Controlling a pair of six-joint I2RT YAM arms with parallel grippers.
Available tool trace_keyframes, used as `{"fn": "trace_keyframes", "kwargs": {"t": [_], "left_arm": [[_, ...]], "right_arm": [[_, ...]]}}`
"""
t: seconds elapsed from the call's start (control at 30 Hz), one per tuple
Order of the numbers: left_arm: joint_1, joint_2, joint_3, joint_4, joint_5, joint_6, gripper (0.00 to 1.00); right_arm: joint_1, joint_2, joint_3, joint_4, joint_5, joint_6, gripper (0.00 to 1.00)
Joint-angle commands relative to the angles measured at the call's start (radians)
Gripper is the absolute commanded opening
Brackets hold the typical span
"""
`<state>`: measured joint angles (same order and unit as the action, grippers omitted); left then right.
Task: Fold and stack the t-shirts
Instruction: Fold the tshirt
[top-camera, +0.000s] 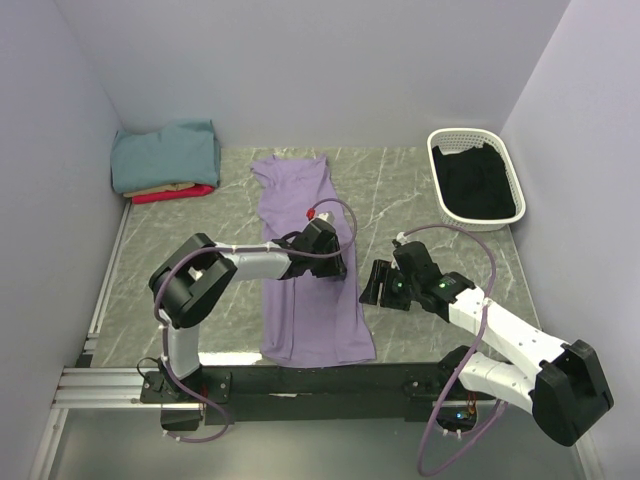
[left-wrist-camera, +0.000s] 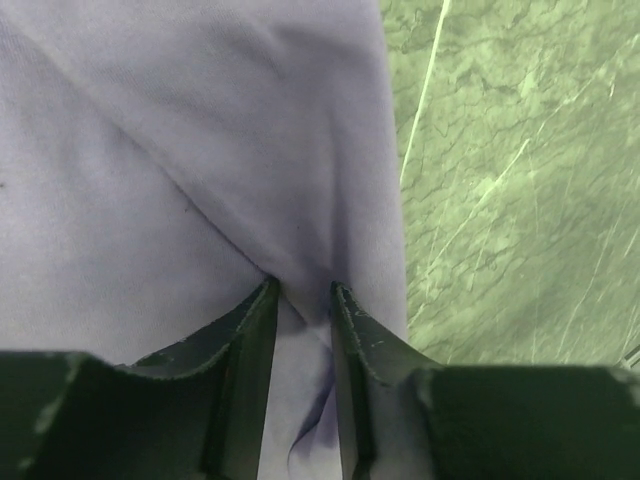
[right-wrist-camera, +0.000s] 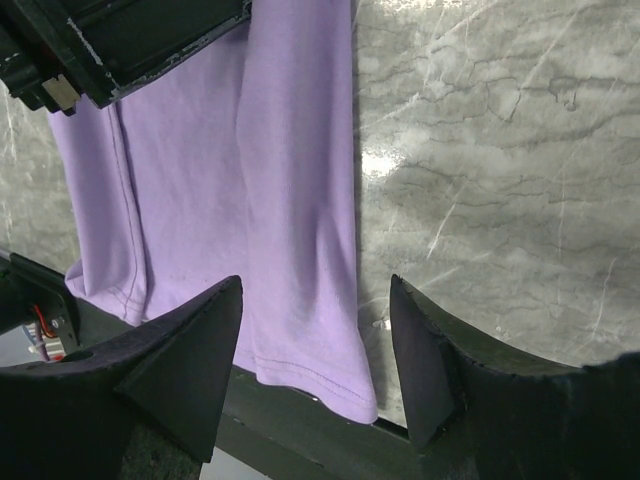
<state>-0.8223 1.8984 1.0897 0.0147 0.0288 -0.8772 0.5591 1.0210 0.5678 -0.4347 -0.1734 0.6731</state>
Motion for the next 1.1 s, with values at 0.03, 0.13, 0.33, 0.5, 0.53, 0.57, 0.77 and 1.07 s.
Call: {"fn": "trace_keyframes", "kwargs": {"t": [0.03,0.13,0.33,0.5,0.53,0.57,0.77,1.07], "left_arm": [[0.002,0.013,0.036,0.036,-0.015,-0.009,0.21],[0.003,0.005,0.041,0.021,-0.023,-0.005,0.07],[0.003,-0.018,0.061,-0.036,-0.026,0.018,0.01],[0.002,-0.064,0.067,-0.091,-0.026,0.047,0.01],[0.003,-0.07,0.068,-0.099,-0.026,0.05,0.01],[0.002,-0.076,0.07,-0.128,-0.024,0.058,0.01],[0.002,-0.125,0.023,-0.179,-0.026,0.07,0.01],[0.017,-0.188,-0.025,-0.254,-0.118,0.089,0.01]], "right_arm": [[-0.01,-0.016,0.0,0.028,0.0,-0.012,0.68],[-0.01,-0.015,-0.005,0.033,-0.009,-0.012,0.68],[-0.01,-0.012,-0.019,0.04,-0.015,-0.006,0.68],[-0.01,-0.01,-0.02,0.045,-0.018,-0.006,0.68],[-0.01,-0.009,-0.022,0.045,-0.018,-0.006,0.68],[-0.01,-0.007,-0.022,0.05,-0.02,-0.007,0.68],[-0.01,0.005,-0.028,0.063,-0.037,-0.004,0.68],[-0.011,0.03,-0.032,0.09,-0.081,-0.006,0.68]]}}
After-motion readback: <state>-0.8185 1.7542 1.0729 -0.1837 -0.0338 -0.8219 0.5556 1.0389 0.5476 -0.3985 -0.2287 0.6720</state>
